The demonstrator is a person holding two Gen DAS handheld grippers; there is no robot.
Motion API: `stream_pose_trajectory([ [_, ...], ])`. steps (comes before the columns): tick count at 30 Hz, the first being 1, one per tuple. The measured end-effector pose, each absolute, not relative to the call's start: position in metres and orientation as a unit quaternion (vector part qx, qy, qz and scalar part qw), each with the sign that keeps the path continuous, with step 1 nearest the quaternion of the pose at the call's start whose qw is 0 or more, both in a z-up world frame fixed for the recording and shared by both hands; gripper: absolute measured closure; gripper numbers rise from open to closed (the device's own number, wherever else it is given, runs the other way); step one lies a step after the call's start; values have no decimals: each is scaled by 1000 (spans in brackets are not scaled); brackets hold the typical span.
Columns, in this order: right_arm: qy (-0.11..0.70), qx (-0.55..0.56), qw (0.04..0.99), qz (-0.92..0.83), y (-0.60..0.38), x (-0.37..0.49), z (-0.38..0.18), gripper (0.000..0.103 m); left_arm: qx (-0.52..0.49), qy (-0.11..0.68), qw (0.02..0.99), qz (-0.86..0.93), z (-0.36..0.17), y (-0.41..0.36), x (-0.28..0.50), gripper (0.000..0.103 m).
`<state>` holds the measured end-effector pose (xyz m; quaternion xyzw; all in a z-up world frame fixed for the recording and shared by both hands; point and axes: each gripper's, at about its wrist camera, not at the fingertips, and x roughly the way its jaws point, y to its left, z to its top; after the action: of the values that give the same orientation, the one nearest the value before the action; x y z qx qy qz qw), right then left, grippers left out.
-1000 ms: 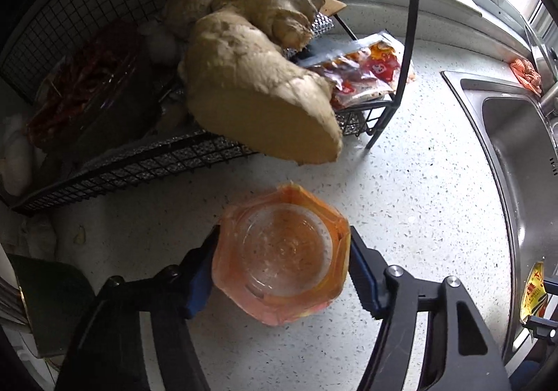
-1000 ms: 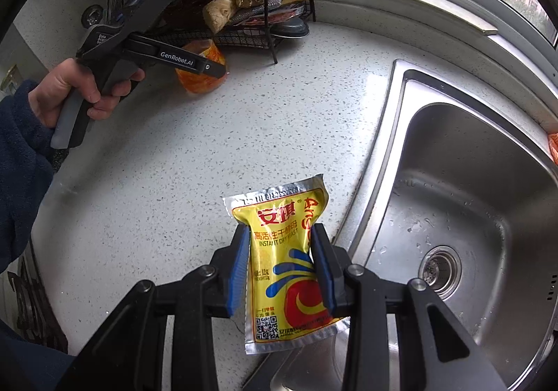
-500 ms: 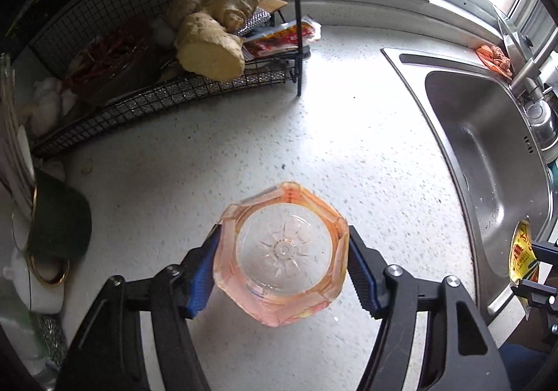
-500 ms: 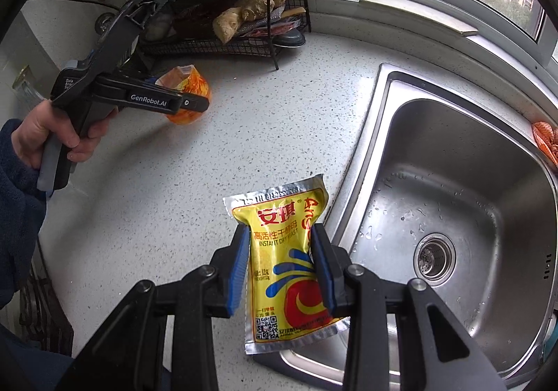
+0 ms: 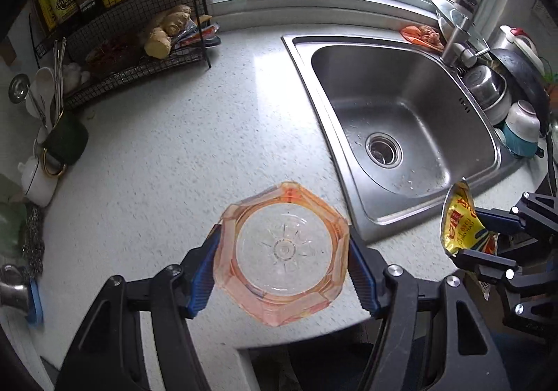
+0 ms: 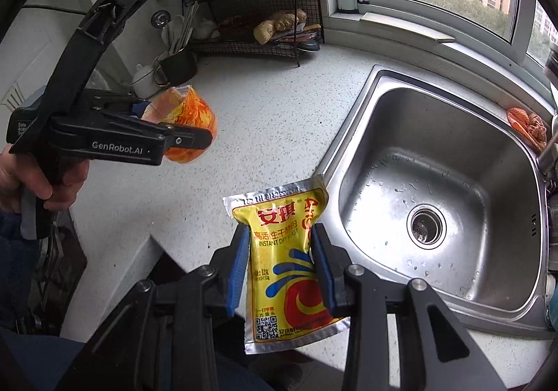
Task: Collect trash
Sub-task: 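Carry the cup and packet down toward the red bin with both grippers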
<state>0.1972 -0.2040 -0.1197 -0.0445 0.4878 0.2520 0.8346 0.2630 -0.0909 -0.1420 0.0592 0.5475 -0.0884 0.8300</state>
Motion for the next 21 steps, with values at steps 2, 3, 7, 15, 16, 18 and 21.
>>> stream_pose_trajectory([
  [2,482,-43,836,257,-213,180,-120,70,59,547,830,-87,-139,-107,234,39],
  [3,480,-43,837,260,-218,169,-120,70,58,548,830,-87,-139,-114,223,39],
  [7,471,-44,838,271,-232,137,-123,69,69,553,825,-88,-147,-142,178,39],
  [15,486,-35,828,277,-249,88,-137,69,69,572,811,-101,-163,-178,116,39],
  [16,490,-34,826,276,-249,84,-140,69,69,576,808,-104,-166,-181,111,39],
  [18,496,-32,823,274,-253,74,-146,69,70,586,800,-111,-175,-188,102,39],
  [21,510,-29,818,264,-254,68,-157,69,64,600,788,-121,-191,-195,97,39],
])
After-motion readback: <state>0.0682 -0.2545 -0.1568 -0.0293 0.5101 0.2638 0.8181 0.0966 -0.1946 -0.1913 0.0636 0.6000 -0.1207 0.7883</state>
